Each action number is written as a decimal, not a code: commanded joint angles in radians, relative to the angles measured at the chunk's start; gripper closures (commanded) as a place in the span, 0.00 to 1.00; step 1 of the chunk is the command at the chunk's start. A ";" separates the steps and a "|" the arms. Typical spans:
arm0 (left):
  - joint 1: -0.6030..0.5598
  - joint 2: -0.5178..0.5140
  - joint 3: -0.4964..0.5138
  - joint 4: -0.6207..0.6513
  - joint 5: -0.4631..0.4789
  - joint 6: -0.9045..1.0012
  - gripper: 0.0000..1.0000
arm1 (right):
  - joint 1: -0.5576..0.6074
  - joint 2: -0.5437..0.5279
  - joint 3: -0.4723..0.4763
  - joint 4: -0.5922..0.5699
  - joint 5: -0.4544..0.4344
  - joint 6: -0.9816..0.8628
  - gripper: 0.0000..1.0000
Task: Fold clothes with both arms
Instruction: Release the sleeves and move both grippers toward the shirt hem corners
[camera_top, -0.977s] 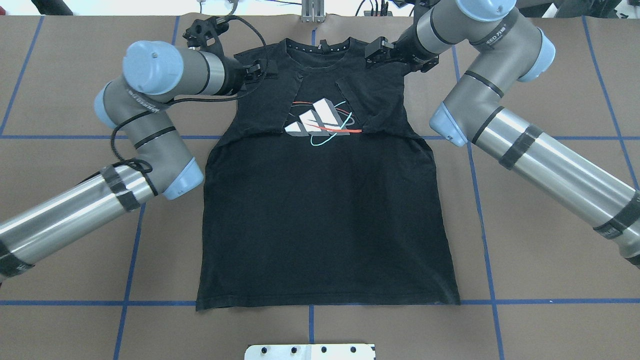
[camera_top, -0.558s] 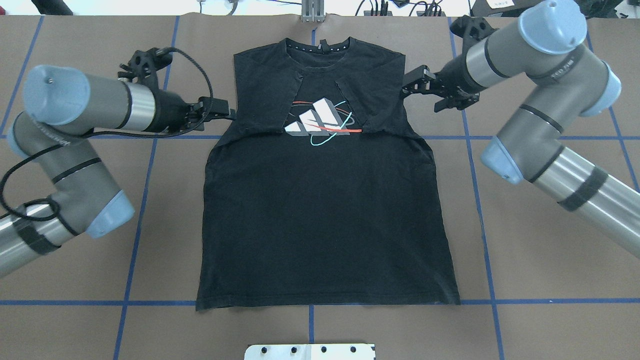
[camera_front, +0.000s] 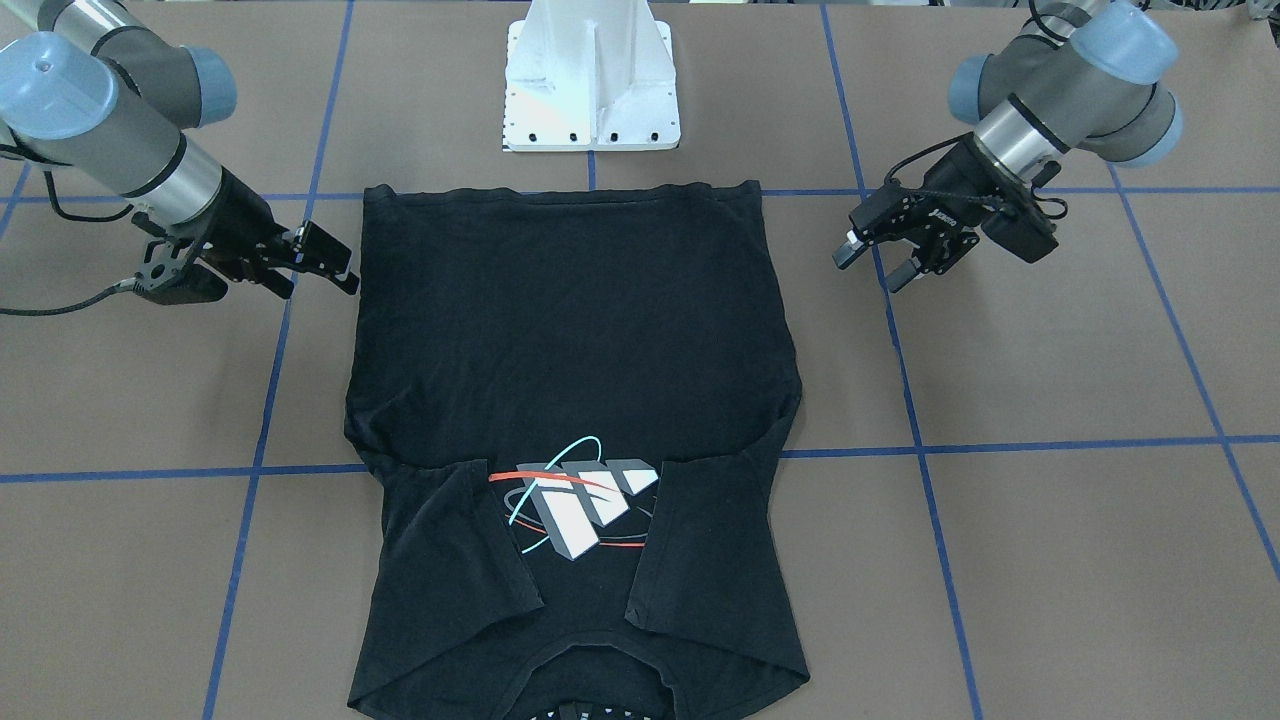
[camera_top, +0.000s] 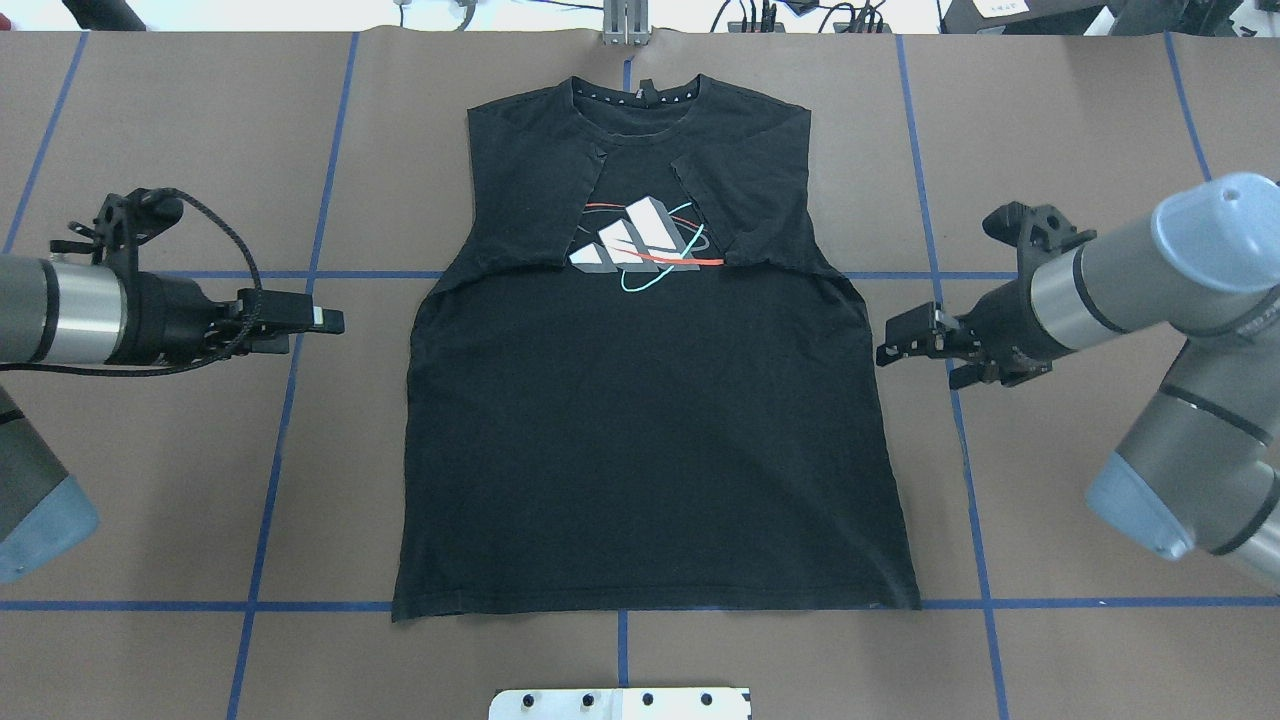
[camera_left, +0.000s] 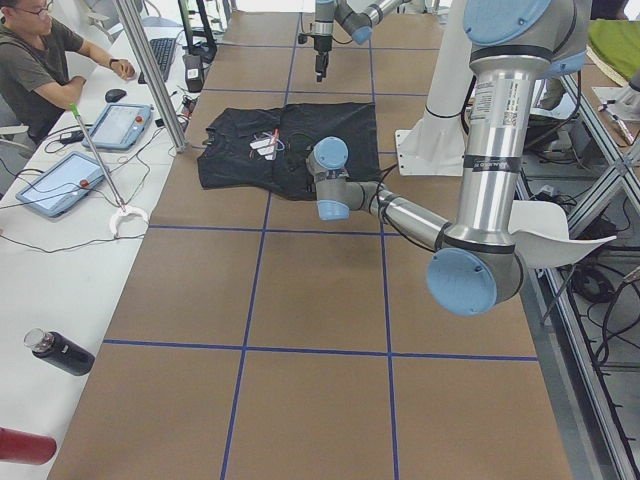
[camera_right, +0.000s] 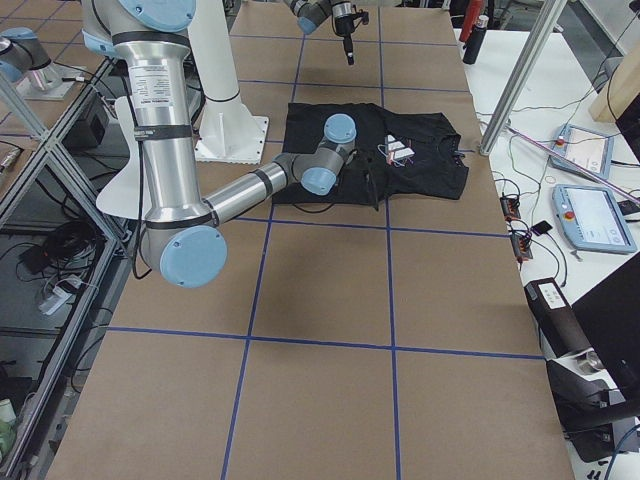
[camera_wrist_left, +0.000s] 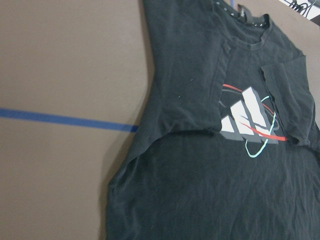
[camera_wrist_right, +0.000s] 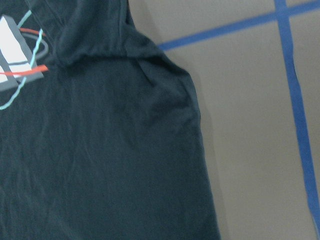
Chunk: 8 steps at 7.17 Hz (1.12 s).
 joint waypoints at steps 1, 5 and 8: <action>0.006 0.029 -0.008 -0.047 0.006 -0.010 0.00 | -0.187 -0.076 0.031 0.002 -0.060 0.039 0.00; 0.007 0.027 -0.009 -0.047 0.006 -0.009 0.00 | -0.322 -0.116 0.039 0.001 -0.064 0.061 0.02; 0.010 0.026 -0.009 -0.047 0.007 -0.007 0.00 | -0.335 -0.114 0.031 -0.002 -0.064 0.062 0.11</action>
